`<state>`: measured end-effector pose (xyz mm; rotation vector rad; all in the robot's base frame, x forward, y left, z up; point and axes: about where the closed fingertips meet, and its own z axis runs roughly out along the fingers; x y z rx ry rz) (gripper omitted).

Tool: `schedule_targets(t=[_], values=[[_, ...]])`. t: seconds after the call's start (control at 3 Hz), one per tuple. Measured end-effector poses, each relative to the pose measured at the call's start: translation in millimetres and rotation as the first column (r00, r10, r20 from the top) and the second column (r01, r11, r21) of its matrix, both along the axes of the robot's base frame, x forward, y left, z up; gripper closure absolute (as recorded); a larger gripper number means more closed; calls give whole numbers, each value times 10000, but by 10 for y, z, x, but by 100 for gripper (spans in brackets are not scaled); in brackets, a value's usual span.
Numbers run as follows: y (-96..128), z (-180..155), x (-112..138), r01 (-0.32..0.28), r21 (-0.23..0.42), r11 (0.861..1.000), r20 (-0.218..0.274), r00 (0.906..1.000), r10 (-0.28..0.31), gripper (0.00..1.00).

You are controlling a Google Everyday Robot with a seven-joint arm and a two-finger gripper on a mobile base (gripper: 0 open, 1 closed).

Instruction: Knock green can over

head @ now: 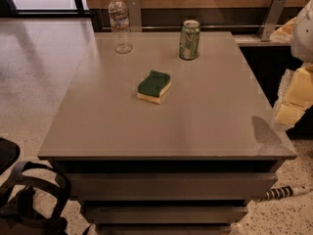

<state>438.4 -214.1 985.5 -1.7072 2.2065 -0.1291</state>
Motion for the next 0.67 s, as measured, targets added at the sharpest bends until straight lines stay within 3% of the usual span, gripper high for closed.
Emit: schedule_targets(t=[0.67], values=[[-41,-3,85,69,133,9999,80,9999,-70,0]])
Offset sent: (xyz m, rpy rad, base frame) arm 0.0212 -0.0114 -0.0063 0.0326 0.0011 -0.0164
